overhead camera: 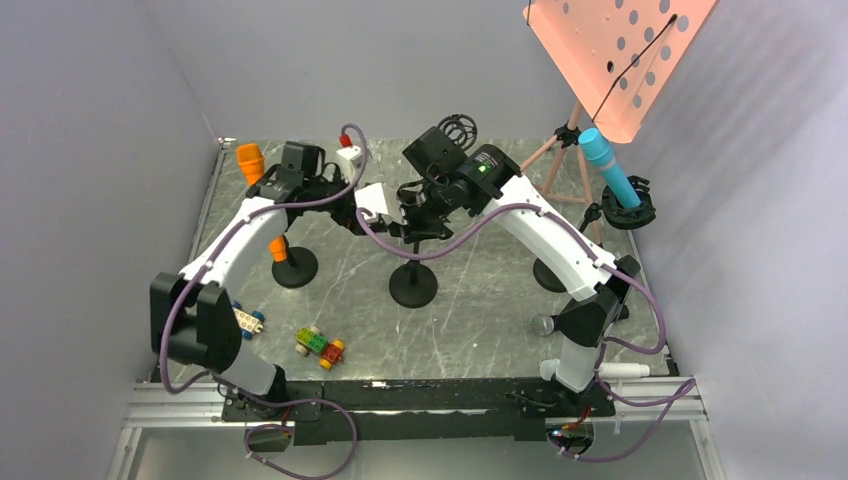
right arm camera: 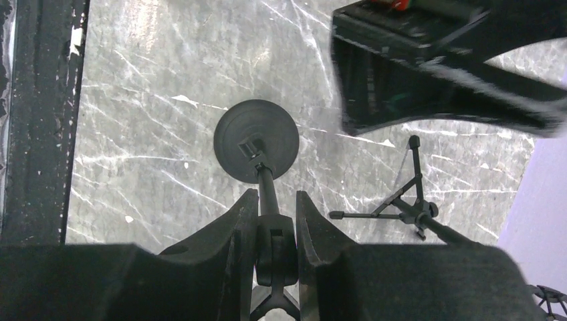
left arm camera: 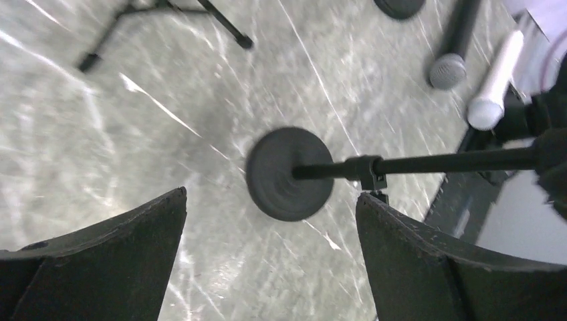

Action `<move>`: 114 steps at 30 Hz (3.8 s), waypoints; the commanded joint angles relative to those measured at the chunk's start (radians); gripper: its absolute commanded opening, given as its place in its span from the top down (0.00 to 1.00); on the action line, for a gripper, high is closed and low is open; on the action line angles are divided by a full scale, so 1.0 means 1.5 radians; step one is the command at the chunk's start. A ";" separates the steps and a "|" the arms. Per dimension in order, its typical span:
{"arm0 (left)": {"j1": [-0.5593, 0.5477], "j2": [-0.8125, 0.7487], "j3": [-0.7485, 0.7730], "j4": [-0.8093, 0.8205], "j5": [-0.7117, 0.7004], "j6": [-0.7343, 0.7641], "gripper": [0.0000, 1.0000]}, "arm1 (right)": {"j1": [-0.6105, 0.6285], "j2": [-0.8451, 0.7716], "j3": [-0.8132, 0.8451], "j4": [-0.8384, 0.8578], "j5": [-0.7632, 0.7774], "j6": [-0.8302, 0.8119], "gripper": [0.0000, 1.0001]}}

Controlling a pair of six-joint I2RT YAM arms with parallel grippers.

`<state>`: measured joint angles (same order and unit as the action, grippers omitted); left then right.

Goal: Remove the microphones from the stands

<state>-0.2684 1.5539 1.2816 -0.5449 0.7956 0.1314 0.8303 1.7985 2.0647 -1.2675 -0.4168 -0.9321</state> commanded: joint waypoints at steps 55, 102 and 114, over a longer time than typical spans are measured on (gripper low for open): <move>0.157 -0.452 -0.005 -0.057 -0.521 -0.181 0.01 | -0.162 0.131 0.199 0.393 -0.067 0.412 0.03; 0.029 -0.202 -0.013 -0.046 0.286 0.283 0.67 | -0.199 -0.230 -0.378 0.464 -0.243 0.254 0.03; -0.065 -0.162 -0.011 -0.091 0.149 0.400 0.40 | -0.192 -0.340 -0.631 0.612 -0.222 0.261 0.02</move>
<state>-0.3393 1.3205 1.2198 -0.7570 1.0573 0.6930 0.5465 1.3350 1.1606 -0.4862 -0.7338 -0.5312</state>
